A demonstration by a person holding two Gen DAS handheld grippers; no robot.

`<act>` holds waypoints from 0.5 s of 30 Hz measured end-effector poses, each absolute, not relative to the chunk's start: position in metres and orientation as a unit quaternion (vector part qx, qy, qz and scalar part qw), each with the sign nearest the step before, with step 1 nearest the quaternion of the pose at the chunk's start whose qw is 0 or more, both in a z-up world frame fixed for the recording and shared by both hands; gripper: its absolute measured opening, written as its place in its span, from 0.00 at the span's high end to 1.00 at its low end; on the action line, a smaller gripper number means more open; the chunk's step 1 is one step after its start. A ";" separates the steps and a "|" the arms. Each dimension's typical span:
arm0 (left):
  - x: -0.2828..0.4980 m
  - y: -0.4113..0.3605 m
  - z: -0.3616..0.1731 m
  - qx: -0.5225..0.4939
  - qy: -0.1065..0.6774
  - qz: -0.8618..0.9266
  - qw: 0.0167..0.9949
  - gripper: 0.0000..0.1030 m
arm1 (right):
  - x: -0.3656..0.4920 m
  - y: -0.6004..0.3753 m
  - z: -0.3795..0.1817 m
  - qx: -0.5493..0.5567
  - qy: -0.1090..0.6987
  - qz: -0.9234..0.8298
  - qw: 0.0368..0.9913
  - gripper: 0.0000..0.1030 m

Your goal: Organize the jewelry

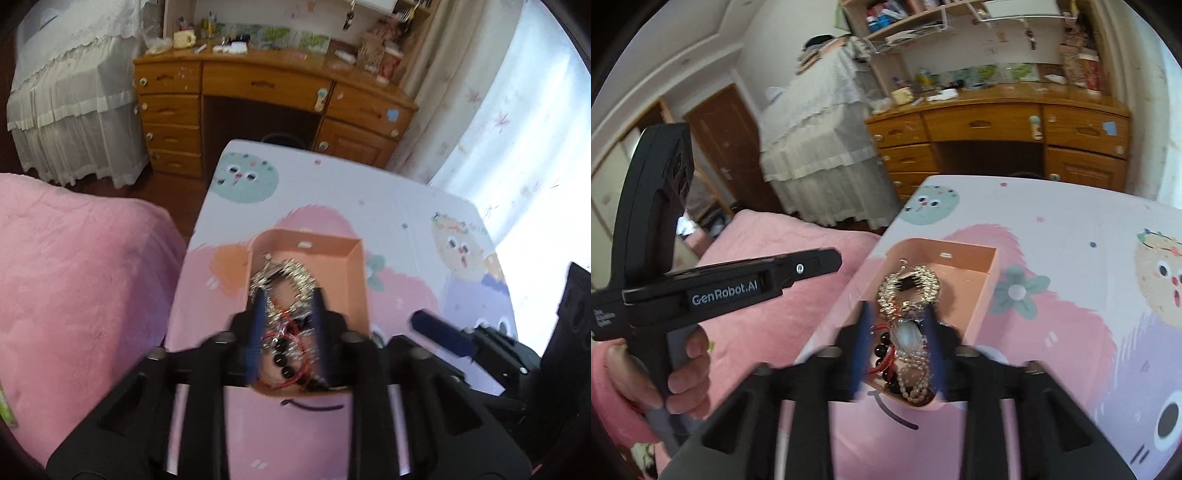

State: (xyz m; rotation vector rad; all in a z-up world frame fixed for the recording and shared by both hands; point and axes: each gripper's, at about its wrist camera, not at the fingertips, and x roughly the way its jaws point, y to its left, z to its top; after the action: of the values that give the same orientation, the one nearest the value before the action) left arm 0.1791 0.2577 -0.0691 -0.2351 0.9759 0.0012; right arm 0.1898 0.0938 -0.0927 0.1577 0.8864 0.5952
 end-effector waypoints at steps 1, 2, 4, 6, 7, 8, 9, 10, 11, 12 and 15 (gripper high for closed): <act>0.178 0.262 -0.069 -0.117 0.466 -0.002 0.877 0.49 | 0.187 0.093 -0.090 0.082 0.418 0.274 0.862 0.54; 0.176 0.268 -0.067 -0.123 0.463 -0.006 0.878 0.40 | 0.183 0.094 -0.088 0.086 0.417 0.259 0.867 0.51; 0.171 0.276 -0.067 -0.123 0.471 -0.013 0.874 0.34 | 0.172 0.095 -0.084 0.086 0.419 0.228 0.874 0.31; 0.168 0.282 -0.072 -0.109 0.500 -0.015 0.859 0.32 | 0.163 0.092 -0.083 0.083 0.425 0.200 0.879 0.18; 0.165 0.284 -0.075 -0.099 0.518 -0.010 0.850 0.32 | 0.153 0.092 -0.081 0.081 0.432 0.177 0.881 0.13; 0.164 0.285 -0.077 -0.085 0.539 -0.002 0.838 0.32 | 0.147 0.090 -0.082 0.078 0.439 0.163 0.880 0.13; 0.160 0.286 -0.079 -0.069 0.561 0.008 0.825 0.32 | 0.139 0.089 -0.081 0.075 0.450 0.149 0.877 0.11; 0.153 0.286 -0.078 -0.063 0.569 0.012 0.820 0.32 | 0.129 0.087 -0.081 0.072 0.463 0.140 0.872 0.08; 0.145 0.286 -0.076 -0.064 0.572 0.014 0.817 0.32 | 0.123 0.083 -0.081 0.071 0.478 0.133 0.865 0.07; 0.139 0.286 -0.073 -0.067 0.573 0.012 0.817 0.32 | 0.115 0.081 -0.080 0.071 0.492 0.129 0.858 0.06; 0.107 0.278 -0.058 -0.073 0.561 0.001 0.825 0.32 | 0.093 0.069 -0.076 0.071 0.525 0.123 0.839 0.04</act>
State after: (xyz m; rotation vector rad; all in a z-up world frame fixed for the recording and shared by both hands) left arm 0.1065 0.2785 -0.0578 -0.1547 1.1926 0.0028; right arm 0.0932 0.0692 -0.0757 0.1492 1.1114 0.2608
